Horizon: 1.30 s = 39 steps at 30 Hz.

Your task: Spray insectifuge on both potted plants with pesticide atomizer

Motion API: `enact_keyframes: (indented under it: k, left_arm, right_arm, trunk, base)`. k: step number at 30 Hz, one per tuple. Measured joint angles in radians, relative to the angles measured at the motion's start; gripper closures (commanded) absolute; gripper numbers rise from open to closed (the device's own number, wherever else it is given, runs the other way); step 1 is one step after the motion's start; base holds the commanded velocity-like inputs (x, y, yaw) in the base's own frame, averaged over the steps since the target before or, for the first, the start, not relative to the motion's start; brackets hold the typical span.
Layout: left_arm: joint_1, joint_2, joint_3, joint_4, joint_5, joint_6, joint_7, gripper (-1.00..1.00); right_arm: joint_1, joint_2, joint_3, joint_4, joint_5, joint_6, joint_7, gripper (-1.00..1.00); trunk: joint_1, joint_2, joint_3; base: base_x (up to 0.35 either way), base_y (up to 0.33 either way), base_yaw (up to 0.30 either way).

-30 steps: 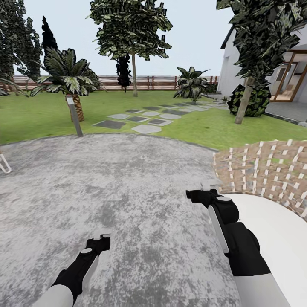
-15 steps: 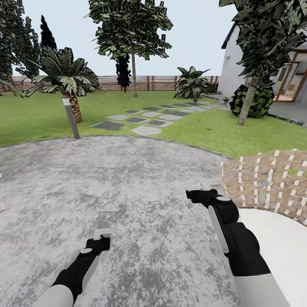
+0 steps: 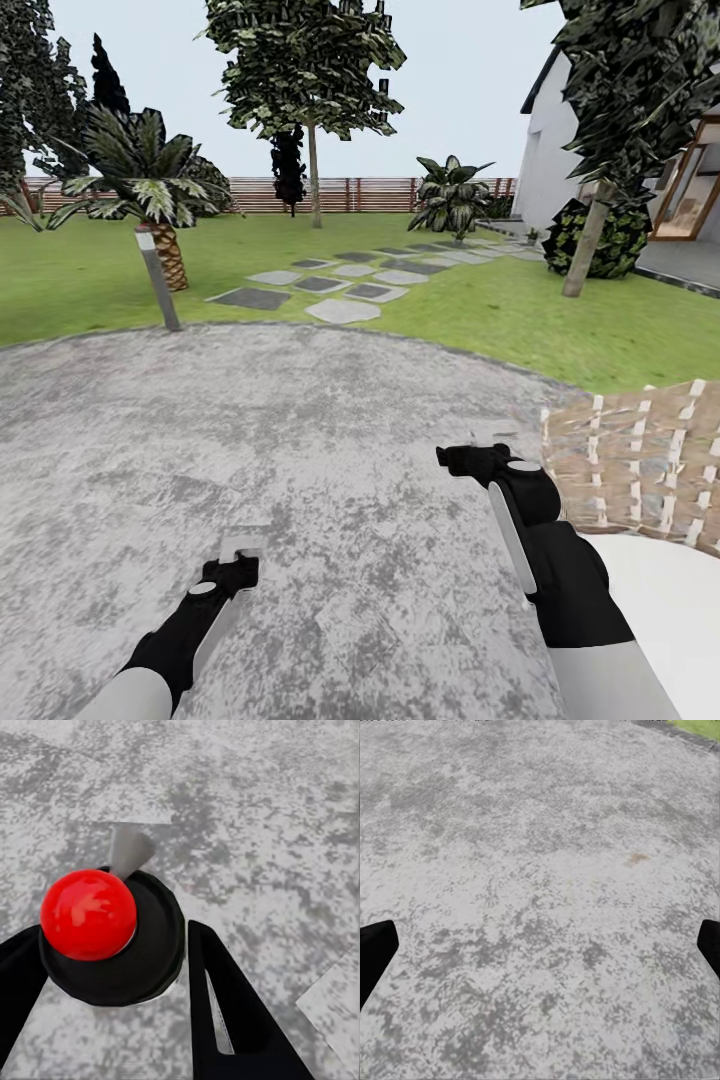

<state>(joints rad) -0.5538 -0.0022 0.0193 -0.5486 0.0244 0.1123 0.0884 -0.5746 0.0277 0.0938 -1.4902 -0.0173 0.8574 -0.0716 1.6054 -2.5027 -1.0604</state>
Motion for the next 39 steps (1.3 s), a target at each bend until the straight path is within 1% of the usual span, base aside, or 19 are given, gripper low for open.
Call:
enact_keyframes:
  k: [6,12,22,27,34,35,37,38,39]
  left_arm:
    - [-0.006,0.001,-0.001,0.0,-0.002,0.001,0.0,1.0]
    - [-0.065,-0.002,-0.003,-0.006,-0.006,0.027,0.0,1.0]
    - [-0.063,0.0,0.001,-0.025,-0.001,0.031,0.0,1.0]
    - [-0.063,-0.001,0.0,-0.027,-0.001,0.031,0.0,1.0]
    - [-0.061,0.001,0.002,-0.032,0.0,0.031,-0.001,1.0]
    - [-0.061,0.001,0.003,-0.042,0.0,0.031,-0.001,1.0]
    - [-0.061,0.001,0.004,-0.097,0.0,0.032,-0.002,1.0]
    - [-0.059,0.001,0.002,-0.179,0.0,0.046,-0.002,1.0]
    - [-0.058,0.001,0.002,-0.231,0.0,0.065,-0.002,1.0]
  right_arm:
    - [0.0,-0.001,-0.002,-0.001,0.001,0.0,0.0,-1.0]
    - [0.0,-0.001,-0.002,-0.006,0.0,0.0,0.001,-1.0]
    - [0.0,0.0,0.0,-0.008,0.001,0.0,0.001,-1.0]
    - [0.0,0.0,0.0,-0.008,0.001,0.0,0.0,-1.0]
    - [0.0,0.0,-0.002,-0.008,0.001,0.0,0.0,-1.0]
    - [0.0,0.0,-0.001,-0.008,0.001,0.0,0.0,-1.0]
    - [0.0,0.0,-0.001,-0.007,0.001,0.0,0.0,-1.0]
    - [0.0,0.0,-0.001,-0.007,0.001,0.0,0.0,-1.0]
    - [0.0,0.0,-0.001,-0.007,0.001,0.0,0.0,-1.0]
  trunk:
    - [0.0,0.0,0.0]
    - [0.0,0.0,0.0]
    - [0.0,0.0,0.0]
    - [0.0,0.0,0.002]
    - [0.0,0.0,0.01]
    - [0.0,0.0,0.011]
    - [0.0,0.0,0.013]
    - [0.0,0.0,0.013]
    - [0.0,0.0,0.013]
  base:
    - [0.348,0.0,0.0]
    - [0.348,0.0,0.0]
    - [0.347,0.015,0.0]
    - [0.331,0.147,0.0]
    - [0.325,0.182,0.0]
    - [0.324,0.186,0.0]
    - [0.324,0.186,0.0]
    - [0.324,0.186,0.0]
    - [0.324,0.187,0.0]
